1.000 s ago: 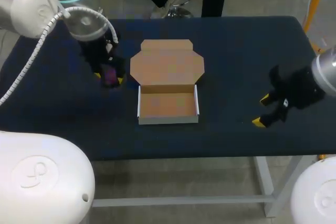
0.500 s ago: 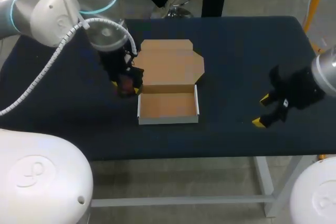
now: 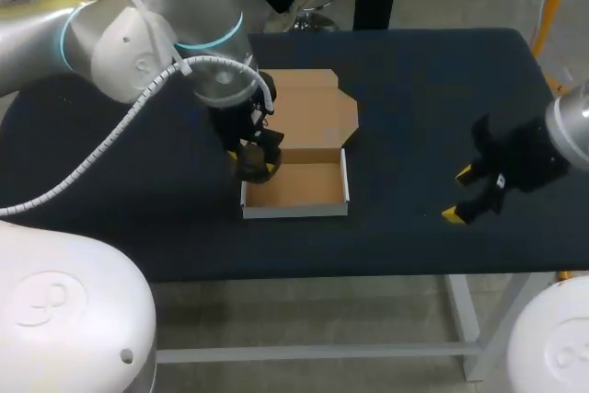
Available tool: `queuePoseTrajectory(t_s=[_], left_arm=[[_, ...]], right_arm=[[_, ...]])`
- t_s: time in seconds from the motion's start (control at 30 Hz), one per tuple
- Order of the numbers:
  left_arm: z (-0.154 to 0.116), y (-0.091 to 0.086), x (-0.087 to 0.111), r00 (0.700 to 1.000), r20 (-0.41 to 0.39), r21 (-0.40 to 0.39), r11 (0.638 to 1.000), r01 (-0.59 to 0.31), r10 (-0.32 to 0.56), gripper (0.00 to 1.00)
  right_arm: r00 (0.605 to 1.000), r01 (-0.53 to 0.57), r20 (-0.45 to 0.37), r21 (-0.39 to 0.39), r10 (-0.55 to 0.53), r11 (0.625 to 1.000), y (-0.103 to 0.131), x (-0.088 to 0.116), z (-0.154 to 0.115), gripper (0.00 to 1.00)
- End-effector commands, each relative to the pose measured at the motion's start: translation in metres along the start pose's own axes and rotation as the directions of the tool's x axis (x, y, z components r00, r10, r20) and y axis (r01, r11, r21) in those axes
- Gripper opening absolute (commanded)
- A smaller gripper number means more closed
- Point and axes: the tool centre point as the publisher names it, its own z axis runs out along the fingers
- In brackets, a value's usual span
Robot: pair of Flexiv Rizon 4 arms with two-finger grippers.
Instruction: Assemble the packaging by folding the flat box into shape, placing the metal phone stand inside, and closing the box properly
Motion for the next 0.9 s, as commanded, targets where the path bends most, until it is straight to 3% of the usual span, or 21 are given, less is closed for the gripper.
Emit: queuePoseTrajectory(t_s=[0.03, 0.53, 0.9], left_arm=[[0.011, -0.009, 0.009, 1.000, 0.008, -0.003, 1.000, -0.001, 0.001, 0.00], [0.046, -0.026, 0.036, 0.999, 0.003, 0.014, 0.998, -0.053, 0.053, 0.00], [0.070, -0.042, 0.038, 0.998, 0.025, 0.038, 0.998, -0.052, 0.051, 0.00]], right_arm=[[1.000, 0.002, 0.024, -0.003, -0.002, 1.000, -0.002, 0.007, 0.000, 1.00], [1.000, 0.002, 0.024, -0.003, -0.002, 1.000, -0.002, 0.007, 0.000, 1.00], [1.000, 0.002, 0.024, -0.003, -0.002, 1.000, -0.002, 0.007, 0.000, 1.00]])
